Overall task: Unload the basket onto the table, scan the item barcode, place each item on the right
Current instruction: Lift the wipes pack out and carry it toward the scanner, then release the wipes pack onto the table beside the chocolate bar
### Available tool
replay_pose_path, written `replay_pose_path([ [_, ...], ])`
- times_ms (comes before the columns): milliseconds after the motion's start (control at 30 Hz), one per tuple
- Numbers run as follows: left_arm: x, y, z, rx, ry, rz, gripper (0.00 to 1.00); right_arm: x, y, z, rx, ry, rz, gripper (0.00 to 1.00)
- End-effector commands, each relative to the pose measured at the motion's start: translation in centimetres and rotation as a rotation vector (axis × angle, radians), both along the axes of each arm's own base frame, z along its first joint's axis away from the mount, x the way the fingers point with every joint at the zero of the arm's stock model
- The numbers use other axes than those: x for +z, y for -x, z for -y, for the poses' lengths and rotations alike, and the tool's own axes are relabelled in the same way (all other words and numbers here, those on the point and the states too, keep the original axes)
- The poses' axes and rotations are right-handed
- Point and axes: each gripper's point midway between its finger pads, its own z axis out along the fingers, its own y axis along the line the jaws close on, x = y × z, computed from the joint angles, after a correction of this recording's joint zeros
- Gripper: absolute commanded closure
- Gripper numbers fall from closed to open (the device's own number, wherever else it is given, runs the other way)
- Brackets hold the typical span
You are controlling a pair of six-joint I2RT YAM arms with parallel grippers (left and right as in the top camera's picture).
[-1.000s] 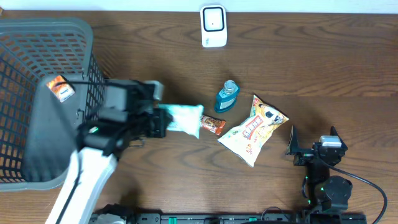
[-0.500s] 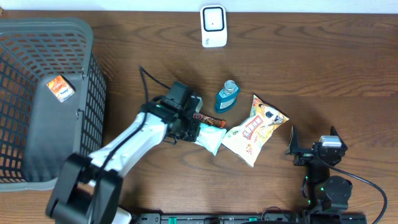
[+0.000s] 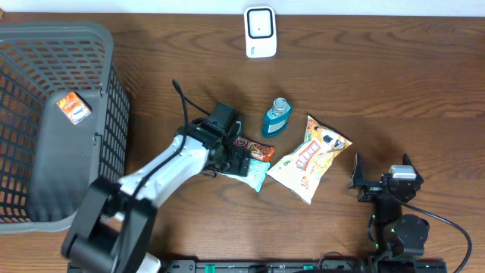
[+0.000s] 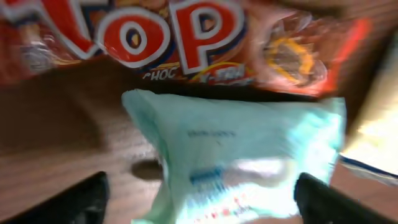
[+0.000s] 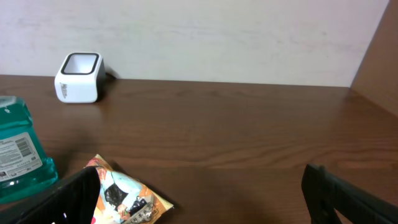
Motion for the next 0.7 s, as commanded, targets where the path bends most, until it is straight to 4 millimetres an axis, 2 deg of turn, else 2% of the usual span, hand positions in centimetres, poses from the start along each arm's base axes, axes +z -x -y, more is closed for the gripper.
replay_pose_path([
  [0,4.8,-1.1,0.4,0.005,0.057,0.128,0.01,-0.1,0.0,-0.2,0.009,0.008,-0.001,0.01],
  [133,9.9,-1.5,0.5,0.009,0.129,0.265,0.01,-0.1,0.0,-0.2,0.009,0.008,-0.001,0.01],
  [300,15.4,-1.7,-1.8,0.065,0.117,0.467,0.02,-0.1,0.0,-0.2,0.009,0.008,-0.001,0.01],
  [567,21.2,-0.7,-3.2,0.103,0.183,0.655,0.02,-0.1,0.0,-0.2,0.009,0.008,-0.001,0.01],
  [667,22.9,-1.2,-4.8,0.165,0.142,0.746,0.02,-0.1,0.0,-0.2,0.009,0.008,-0.001,0.01],
])
